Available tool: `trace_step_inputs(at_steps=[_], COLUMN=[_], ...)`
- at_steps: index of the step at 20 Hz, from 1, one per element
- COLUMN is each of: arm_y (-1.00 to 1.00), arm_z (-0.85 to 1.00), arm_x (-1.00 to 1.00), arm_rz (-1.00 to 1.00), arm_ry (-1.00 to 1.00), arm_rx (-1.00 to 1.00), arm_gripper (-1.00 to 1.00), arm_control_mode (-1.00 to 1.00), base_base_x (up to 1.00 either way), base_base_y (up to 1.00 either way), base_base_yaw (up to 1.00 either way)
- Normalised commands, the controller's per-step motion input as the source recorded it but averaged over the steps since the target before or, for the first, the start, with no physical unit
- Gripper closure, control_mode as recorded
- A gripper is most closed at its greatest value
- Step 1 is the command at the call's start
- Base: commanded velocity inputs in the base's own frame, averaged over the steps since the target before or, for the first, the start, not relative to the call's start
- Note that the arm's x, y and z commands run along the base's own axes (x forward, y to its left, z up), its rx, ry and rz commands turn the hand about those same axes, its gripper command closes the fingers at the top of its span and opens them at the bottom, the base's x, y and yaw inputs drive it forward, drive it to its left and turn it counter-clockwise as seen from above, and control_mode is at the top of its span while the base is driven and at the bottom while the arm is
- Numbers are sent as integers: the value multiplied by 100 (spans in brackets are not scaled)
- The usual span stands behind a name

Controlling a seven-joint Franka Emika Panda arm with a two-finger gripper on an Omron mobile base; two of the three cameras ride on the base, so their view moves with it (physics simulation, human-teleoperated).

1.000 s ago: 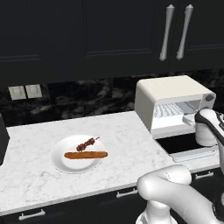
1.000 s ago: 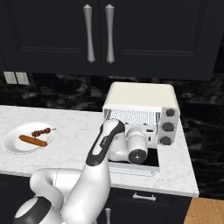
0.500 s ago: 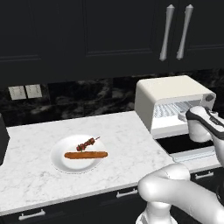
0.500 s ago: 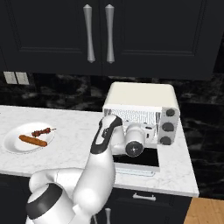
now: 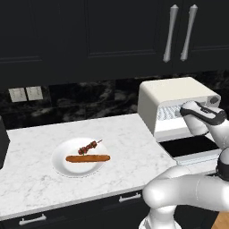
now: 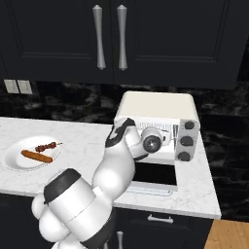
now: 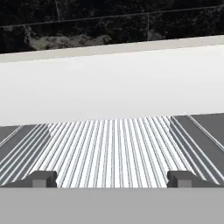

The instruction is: Pick up the kebab skewer and baguette bread, and place them inside the toaster oven. Close the toaster oven door and start by setting the timer.

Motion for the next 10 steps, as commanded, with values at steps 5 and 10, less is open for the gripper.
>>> trace_step_inputs(at_steps=[5, 10], arm_y=[0, 0], arm_z=[-3, -8], arm_x=[21, 21], arm_rz=[0, 0], arm_ry=[2, 1], arm_rx=[0, 0], arm_gripper=[-100, -100], arm_control_mode=[-100, -100], base_base_x=[0, 0], base_base_y=[0, 0], base_base_yaw=[0, 0])
